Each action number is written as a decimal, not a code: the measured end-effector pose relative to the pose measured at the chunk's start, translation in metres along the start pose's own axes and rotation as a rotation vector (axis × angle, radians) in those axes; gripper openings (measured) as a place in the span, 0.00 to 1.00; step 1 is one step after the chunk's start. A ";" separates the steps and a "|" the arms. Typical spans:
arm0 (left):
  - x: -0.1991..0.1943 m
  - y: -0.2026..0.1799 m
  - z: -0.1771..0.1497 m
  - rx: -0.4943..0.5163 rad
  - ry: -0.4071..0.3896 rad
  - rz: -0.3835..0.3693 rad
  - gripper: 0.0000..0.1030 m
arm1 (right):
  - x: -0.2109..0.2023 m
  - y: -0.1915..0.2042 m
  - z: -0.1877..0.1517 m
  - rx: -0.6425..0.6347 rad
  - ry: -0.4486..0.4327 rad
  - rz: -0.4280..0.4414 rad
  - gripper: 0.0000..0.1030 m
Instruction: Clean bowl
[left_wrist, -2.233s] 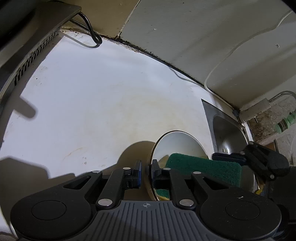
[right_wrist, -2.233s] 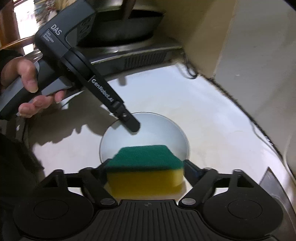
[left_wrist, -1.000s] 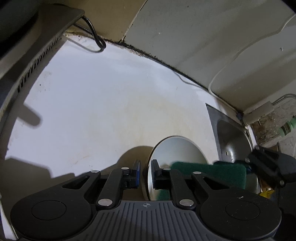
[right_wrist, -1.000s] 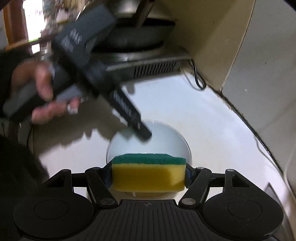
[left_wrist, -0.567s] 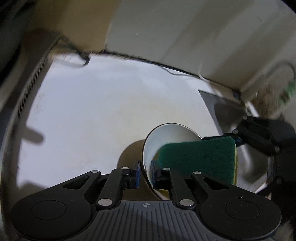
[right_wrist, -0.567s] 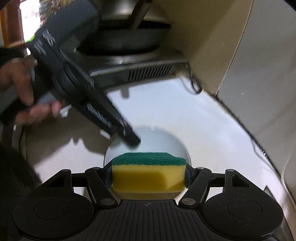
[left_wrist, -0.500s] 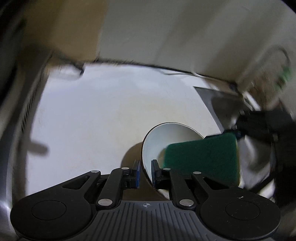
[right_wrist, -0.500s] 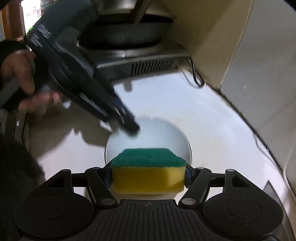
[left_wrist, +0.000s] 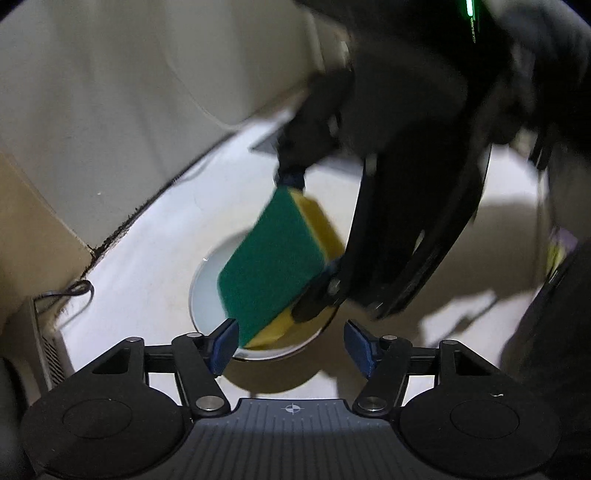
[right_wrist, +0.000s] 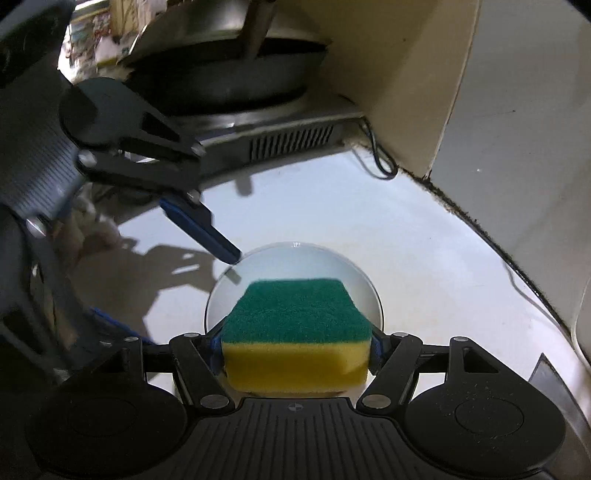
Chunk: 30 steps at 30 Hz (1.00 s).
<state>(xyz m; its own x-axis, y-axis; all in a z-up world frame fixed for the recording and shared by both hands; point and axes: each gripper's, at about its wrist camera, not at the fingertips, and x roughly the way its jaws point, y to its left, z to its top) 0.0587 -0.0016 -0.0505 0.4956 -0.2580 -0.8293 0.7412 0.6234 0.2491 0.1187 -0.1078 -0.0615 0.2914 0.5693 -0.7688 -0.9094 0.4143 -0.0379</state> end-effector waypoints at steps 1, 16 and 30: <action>0.006 -0.003 0.001 0.020 0.021 -0.001 0.44 | -0.005 0.001 -0.003 -0.007 0.003 -0.006 0.67; 0.034 -0.001 -0.001 0.064 0.063 0.019 0.38 | 0.013 0.007 0.002 -0.113 0.045 -0.026 0.68; 0.040 0.002 0.034 -0.147 0.125 -0.122 0.19 | -0.050 -0.064 -0.088 0.563 -0.278 0.023 0.68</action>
<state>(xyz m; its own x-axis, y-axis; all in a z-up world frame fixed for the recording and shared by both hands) 0.0947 -0.0356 -0.0661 0.3397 -0.2507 -0.9065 0.7142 0.6959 0.0751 0.1368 -0.2251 -0.0771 0.4087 0.7146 -0.5678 -0.6427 0.6670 0.3768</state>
